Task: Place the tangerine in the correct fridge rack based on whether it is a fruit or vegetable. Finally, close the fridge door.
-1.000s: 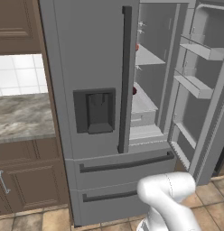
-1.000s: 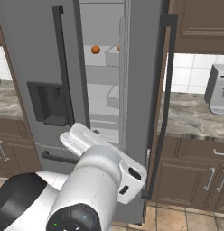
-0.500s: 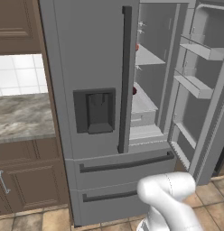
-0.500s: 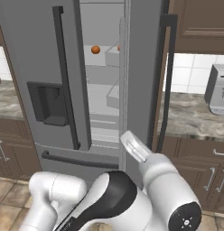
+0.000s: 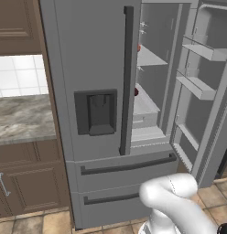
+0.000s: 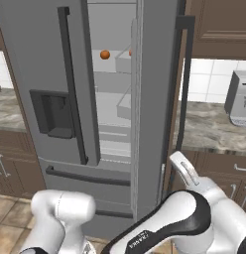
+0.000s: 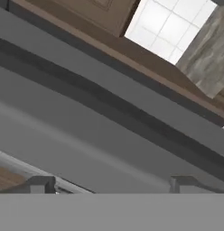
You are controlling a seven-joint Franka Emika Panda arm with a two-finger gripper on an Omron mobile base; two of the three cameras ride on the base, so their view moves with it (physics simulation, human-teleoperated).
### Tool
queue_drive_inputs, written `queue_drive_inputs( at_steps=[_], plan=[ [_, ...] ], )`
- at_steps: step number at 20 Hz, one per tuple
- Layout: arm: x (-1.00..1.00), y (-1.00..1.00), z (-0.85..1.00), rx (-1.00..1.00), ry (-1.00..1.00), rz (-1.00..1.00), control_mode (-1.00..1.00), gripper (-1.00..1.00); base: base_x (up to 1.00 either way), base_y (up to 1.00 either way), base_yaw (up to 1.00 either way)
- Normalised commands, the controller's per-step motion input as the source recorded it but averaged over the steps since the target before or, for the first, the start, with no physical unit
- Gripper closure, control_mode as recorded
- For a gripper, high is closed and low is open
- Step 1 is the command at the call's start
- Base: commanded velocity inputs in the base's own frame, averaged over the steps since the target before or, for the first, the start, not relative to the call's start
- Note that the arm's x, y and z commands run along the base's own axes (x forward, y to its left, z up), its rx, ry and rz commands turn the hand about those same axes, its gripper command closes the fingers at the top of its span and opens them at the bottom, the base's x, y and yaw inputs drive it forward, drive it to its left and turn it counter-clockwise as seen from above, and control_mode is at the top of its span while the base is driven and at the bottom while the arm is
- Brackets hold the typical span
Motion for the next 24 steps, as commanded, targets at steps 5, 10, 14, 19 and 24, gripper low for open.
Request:
queue_drive_inputs(
  at_steps=[5,10,14,19,24],
  plan=[
    [0.58,-0.49,-0.16,0.22,0.0,0.17,-1.0,-1.0,0.0,0.0,0.0],
    [0.76,-0.19,-0.09,0.15,0.05,0.17,-1.0,-1.0,0.0,0.0,0.0],
    [0.72,-0.01,-0.08,0.11,0.11,0.17,-1.0,-1.0,0.0,0.0,0.0],
    [0.24,0.53,-0.02,0.05,0.07,0.16,-1.0,-1.0,0.0,0.0,0.0],
    [-0.16,0.98,0.0,0.0,0.0,0.1,-1.0,-1.0,0.0,0.0,0.0]
  ],
)
